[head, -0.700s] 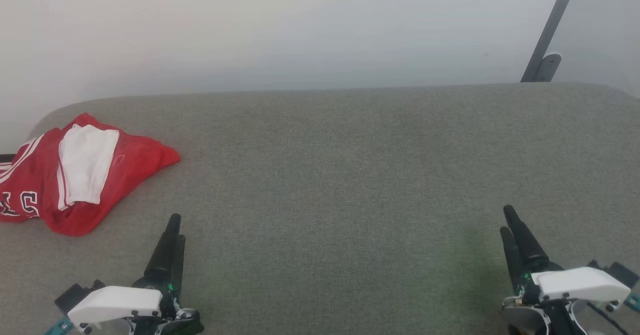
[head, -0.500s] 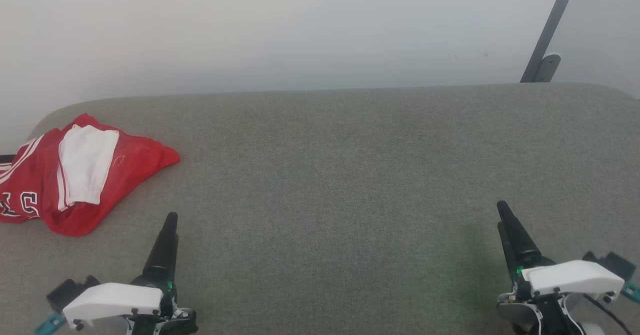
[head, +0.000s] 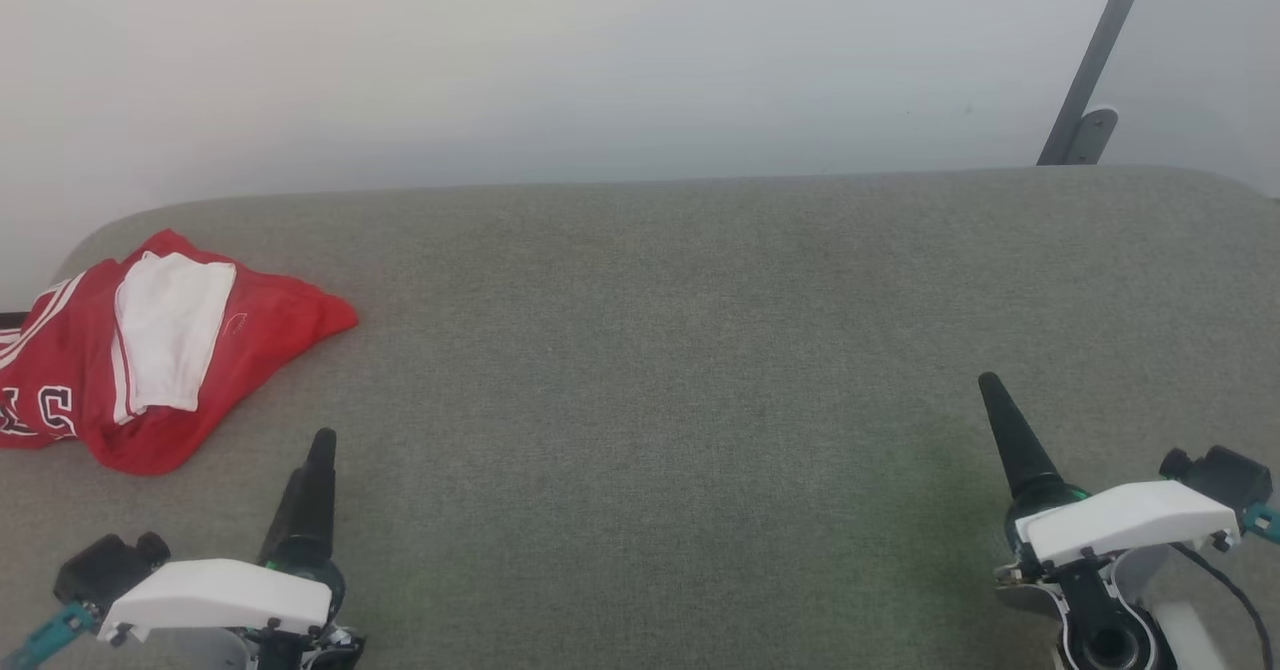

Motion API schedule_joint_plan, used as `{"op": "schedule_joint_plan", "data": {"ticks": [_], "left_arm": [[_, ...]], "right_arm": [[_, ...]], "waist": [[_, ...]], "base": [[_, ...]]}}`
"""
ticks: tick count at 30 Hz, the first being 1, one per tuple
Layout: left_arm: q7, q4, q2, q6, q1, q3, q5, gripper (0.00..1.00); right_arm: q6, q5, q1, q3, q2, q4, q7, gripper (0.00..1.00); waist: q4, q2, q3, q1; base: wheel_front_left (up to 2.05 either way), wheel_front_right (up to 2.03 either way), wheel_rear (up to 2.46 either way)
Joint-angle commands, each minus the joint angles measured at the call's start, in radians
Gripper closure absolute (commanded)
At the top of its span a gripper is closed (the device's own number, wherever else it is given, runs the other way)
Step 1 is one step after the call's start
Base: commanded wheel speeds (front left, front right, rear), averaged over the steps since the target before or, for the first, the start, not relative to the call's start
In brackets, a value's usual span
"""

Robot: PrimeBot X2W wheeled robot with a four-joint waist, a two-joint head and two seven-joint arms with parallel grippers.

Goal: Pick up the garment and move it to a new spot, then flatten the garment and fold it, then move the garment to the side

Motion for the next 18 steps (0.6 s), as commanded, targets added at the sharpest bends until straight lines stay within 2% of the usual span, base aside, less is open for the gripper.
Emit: {"op": "schedule_joint_plan", "data": {"ticks": [1, 9, 18], "left_arm": [[-0.011, -0.019, 0.019, 0.006, -0.011, -0.006, 0.045, 0.00], [-0.039, -0.026, 0.056, 0.014, -0.010, -0.019, 0.172, 0.00], [-0.067, -0.037, 0.070, 0.011, 0.003, -0.014, 0.298, 0.00]], "right_arm": [[0.000, -0.037, -0.030, 0.007, -0.009, -0.013, -0.008, 0.00], [0.000, -0.166, -0.046, 0.011, -0.028, -0.011, -0.023, 0.00], [0.000, -0.286, -0.051, -0.001, -0.032, 0.003, -0.057, 0.00]], "waist": [[0.000, -0.0001, 0.000, 0.0000], [-0.003, -0.0001, -0.001, 0.0000], [-0.003, -0.0001, -0.002, 0.0000]], "base": [[0.00, 0.00, 0.00], [0.00, 0.00, 0.00], [0.00, 0.00, 0.00]]}}
